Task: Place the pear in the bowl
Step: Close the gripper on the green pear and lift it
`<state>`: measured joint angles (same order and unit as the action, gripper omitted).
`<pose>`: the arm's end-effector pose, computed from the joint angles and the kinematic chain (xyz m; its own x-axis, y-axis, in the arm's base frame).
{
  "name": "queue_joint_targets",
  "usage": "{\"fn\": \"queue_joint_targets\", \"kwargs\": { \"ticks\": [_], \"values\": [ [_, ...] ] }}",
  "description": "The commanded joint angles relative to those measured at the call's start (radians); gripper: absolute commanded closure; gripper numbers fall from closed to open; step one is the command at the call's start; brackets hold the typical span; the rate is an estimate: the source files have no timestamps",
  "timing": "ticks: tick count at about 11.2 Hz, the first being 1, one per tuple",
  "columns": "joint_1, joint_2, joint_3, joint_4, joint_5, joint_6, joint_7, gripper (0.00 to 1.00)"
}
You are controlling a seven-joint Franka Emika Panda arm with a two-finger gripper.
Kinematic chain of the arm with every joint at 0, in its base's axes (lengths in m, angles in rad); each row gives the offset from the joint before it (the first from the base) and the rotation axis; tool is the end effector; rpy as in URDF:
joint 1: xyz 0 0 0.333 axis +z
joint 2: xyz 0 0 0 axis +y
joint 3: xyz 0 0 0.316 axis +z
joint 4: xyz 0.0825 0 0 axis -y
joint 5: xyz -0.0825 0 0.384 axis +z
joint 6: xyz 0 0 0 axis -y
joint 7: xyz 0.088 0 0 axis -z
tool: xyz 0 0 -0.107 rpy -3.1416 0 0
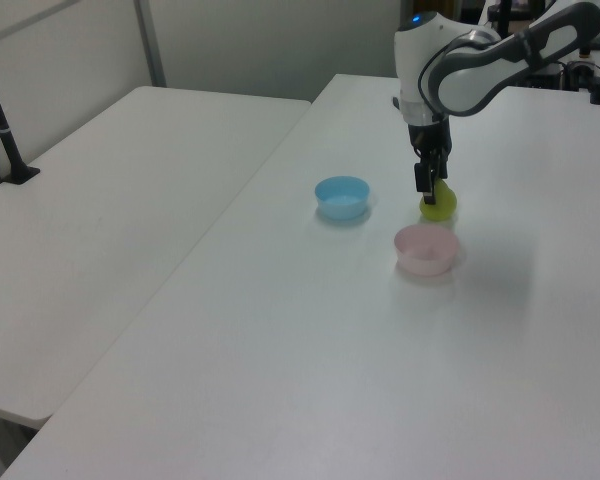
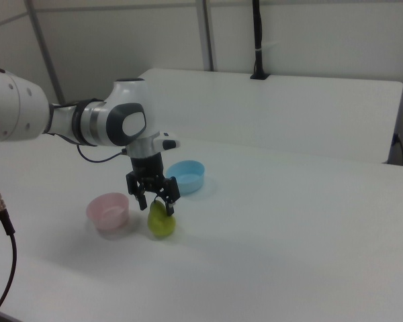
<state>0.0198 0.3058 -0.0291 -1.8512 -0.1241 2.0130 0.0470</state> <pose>0.6112 -0.0120 0.3478 0.9900 -0.0028 -0.1412 0.0141 -0.9928 0.1186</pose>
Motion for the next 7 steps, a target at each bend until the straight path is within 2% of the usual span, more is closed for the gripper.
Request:
{"fn": "queue_joint_targets", "kwargs": {
  "ticks": [1,2,4,5,7],
  "values": [
    [0.006,0.022,-0.003,-0.031,-0.044,0.050,0.008,0.13],
    [0.008,0.021,-0.003,-0.045,-0.058,0.062,0.008,0.23],
    [0.000,0.007,-0.002,-0.043,-0.058,0.061,0.001,0.51],
    [0.000,-0.010,-0.003,-0.043,-0.058,0.050,0.001,0.58],
    [0.000,-0.054,-0.002,-0.037,-0.057,-0.003,0.001,0.58]
  ]
}}
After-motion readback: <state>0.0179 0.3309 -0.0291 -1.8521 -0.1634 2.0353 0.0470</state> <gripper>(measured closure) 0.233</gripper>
